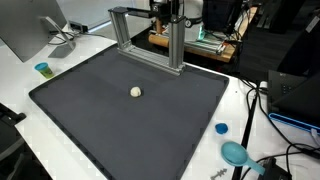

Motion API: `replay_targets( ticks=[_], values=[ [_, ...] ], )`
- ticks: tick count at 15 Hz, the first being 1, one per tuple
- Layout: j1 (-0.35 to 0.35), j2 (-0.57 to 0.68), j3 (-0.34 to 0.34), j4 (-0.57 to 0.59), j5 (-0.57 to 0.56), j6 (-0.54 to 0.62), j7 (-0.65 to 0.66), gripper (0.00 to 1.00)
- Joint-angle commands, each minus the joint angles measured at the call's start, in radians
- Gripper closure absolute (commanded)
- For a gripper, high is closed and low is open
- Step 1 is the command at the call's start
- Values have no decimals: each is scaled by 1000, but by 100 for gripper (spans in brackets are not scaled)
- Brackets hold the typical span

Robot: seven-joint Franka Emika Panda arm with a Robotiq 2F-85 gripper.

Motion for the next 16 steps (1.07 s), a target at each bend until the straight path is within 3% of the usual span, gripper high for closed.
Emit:
replay_targets(
  ticks=[1,2,7,10,13,14,15,16],
  values=[
    [-17,-3,36,17,-35,-48,15,29],
    [-16,-3,44,20,-41,-54,17,32],
    [-27,19,64,53,-96,-100,4,67],
    [-6,49,57,78,-97,-121,-44,73],
    [22,82,32,103,-84,-136,-125,73],
    [30,91,20,110,-77,-140,-159,23],
    [36,98,10,115,-73,-138,-189,72],
    [42,105,-1,120,-66,-136,-211,68]
  ],
)
